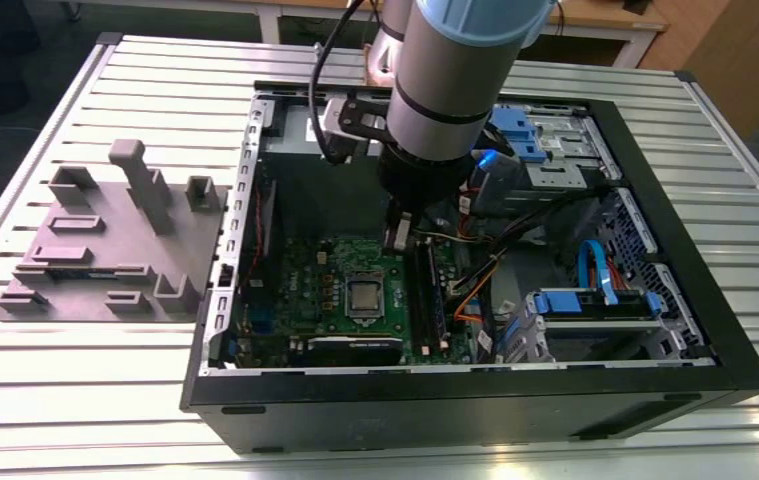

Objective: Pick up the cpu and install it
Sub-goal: 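Install the first cpu locking lever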

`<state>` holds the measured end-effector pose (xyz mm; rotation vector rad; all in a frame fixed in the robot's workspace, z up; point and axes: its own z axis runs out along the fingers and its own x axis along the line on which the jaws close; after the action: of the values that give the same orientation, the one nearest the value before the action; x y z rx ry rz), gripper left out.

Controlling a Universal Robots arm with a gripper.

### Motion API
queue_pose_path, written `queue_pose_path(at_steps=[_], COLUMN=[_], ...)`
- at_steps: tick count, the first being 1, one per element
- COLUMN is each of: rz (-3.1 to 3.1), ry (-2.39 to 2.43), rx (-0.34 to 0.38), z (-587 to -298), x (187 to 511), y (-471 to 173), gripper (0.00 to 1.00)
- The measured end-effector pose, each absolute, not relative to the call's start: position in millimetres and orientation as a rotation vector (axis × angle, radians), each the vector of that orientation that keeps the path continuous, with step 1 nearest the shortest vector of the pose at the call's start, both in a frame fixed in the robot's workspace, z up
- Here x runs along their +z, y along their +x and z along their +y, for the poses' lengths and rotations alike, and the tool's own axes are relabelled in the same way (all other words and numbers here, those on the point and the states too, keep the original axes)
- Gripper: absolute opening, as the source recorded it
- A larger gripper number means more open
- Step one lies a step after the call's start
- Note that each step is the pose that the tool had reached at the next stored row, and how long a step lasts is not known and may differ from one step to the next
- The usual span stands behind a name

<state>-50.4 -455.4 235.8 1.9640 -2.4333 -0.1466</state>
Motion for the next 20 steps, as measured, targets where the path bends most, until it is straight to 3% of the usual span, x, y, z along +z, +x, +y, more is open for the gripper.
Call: queue_pose_path(at_steps=[20], rz=[-2.38], ry=[2.028], rx=[-0.143], z=[-459.9], x=[235.8], y=[-52.2], gripper=[0.11])
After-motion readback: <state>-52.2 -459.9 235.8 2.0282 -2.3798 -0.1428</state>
